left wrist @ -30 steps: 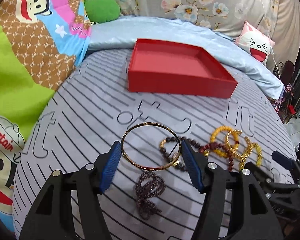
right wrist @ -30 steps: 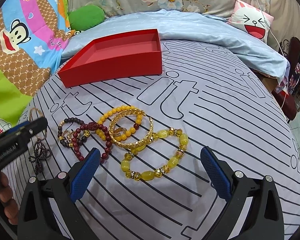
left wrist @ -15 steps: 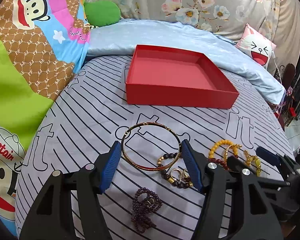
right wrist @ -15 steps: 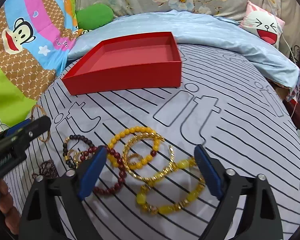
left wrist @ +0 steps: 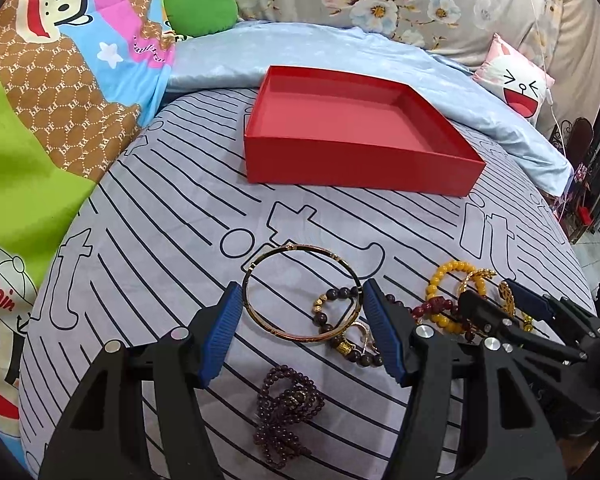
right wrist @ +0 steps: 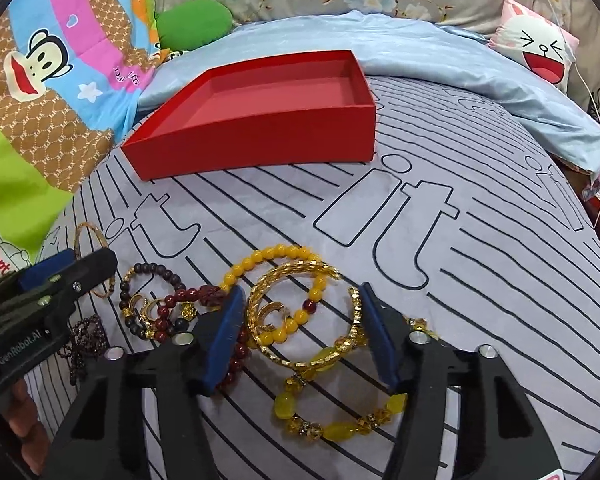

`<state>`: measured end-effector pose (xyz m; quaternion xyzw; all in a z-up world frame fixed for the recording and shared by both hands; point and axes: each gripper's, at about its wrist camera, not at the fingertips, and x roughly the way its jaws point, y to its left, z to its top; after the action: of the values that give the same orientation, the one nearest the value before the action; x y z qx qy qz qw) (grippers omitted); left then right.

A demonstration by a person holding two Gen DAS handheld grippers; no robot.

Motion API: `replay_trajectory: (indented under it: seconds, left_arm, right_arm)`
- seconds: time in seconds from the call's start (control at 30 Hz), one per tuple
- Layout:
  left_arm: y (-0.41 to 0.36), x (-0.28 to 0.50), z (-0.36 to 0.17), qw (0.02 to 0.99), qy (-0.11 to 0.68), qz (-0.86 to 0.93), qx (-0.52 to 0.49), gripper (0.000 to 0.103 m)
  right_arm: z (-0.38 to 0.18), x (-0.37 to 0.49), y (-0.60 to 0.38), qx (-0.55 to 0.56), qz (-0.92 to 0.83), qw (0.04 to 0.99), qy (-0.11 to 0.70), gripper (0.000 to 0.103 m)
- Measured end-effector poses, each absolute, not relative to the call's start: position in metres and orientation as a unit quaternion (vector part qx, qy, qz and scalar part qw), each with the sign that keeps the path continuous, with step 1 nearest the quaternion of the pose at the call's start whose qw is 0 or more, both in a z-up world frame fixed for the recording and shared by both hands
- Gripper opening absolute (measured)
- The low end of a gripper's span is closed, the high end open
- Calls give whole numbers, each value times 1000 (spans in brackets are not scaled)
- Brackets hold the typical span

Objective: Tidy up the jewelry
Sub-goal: 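Grasp the thin gold bangle with the left tool while the right tool grasps the gold twisted cuff, then carry both bangles into the red tray and open both tools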

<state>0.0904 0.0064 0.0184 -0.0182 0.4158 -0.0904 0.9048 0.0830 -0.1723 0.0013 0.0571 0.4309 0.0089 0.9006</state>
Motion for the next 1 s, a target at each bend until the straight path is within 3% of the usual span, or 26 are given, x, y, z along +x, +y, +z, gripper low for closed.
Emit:
replay_trajectory:
  seconds: [0.5, 1.0]
  left_arm:
    - [9, 85, 21, 906, 413, -90, -21, 59]
    - [8, 110, 60, 918, 382, -103, -21, 59]
  right_arm:
    - [-2, 76, -173, 49, 5, 901, 431, 55]
    - [59, 100, -176, 53, 31, 923, 380, 55]
